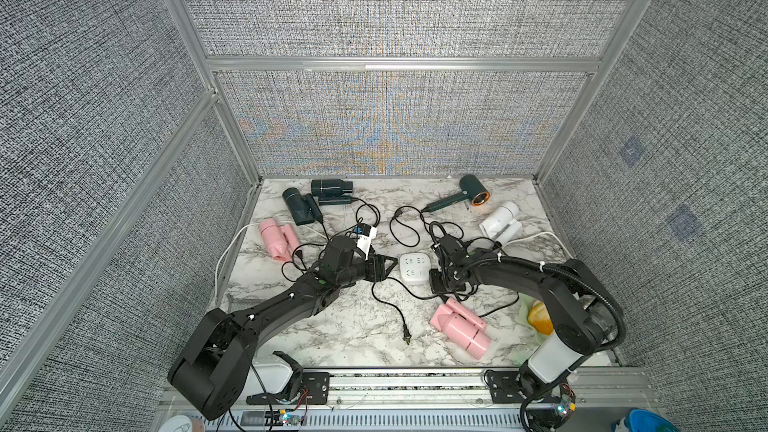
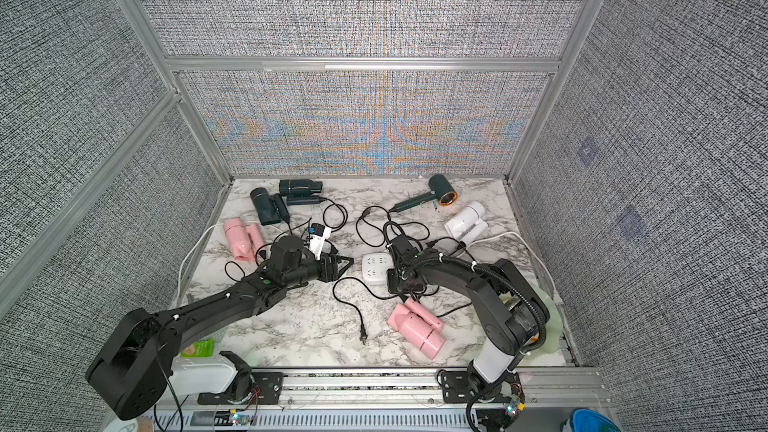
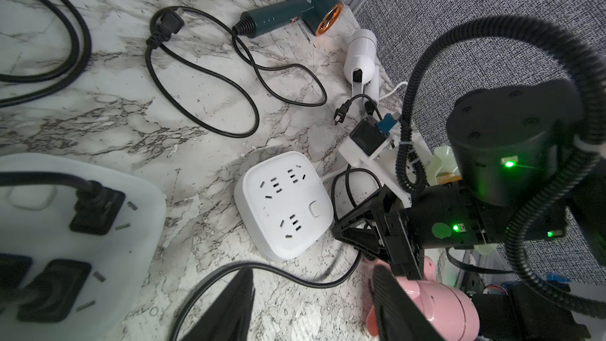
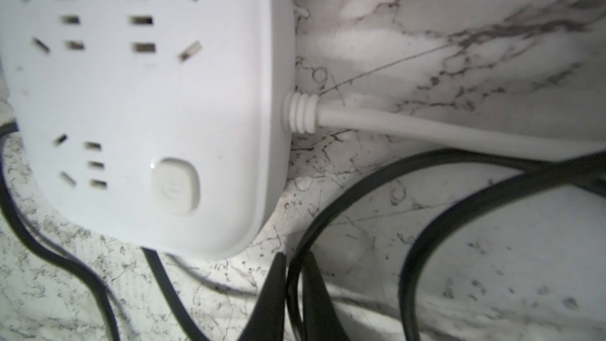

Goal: Charge the blow dryers
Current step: Adjust the blow dryer at the center of the board.

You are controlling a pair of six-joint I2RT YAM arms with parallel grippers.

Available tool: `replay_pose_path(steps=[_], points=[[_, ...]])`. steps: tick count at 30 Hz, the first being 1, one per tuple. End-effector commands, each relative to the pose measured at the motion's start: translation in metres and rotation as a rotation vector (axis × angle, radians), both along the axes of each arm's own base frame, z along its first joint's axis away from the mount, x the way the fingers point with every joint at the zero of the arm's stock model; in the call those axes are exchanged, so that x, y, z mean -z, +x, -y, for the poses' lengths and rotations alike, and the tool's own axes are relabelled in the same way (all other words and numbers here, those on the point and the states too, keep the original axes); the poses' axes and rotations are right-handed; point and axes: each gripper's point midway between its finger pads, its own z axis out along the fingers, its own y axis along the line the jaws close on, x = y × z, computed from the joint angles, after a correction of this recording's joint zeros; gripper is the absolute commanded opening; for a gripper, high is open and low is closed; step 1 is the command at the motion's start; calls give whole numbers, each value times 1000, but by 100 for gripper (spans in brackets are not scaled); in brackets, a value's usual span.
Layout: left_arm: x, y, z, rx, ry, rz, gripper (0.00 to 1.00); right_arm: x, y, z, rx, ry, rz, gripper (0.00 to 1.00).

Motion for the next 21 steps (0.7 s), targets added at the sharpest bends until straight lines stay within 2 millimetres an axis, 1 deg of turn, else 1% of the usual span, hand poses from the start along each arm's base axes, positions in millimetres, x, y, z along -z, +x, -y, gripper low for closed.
replay_pose_path(steps=[1, 3, 5, 6, 7, 9, 11, 16, 21], points=[[-6, 2, 0, -7, -11, 25, 60, -12, 1, -8, -23, 40, 32, 9], [-7, 3, -1, -12, -11, 24, 60, -23, -3, -18, -70, 70, 48, 8], [-8, 4, -3, -21, -13, 23, 60, -28, -12, -26, -142, 81, 54, 6], [-9, 6, -4, -27, -17, 22, 60, -39, -11, -36, -179, 95, 77, 6], [-10, 7, -6, -34, -21, 16, 60, -44, -14, -41, -215, 97, 88, 5], [-11, 9, -8, -38, -34, 6, 59, -48, -21, -50, -272, 102, 95, 5], [-11, 10, -11, -48, -36, -5, 59, -50, -26, -57, -314, 116, 98, 5], [-13, 17, -29, -104, -44, -29, 59, -56, -45, -88, -445, 192, 85, 4], [-13, 19, -46, -147, -23, -27, 58, -52, -58, -118, -528, 221, 58, 4]])
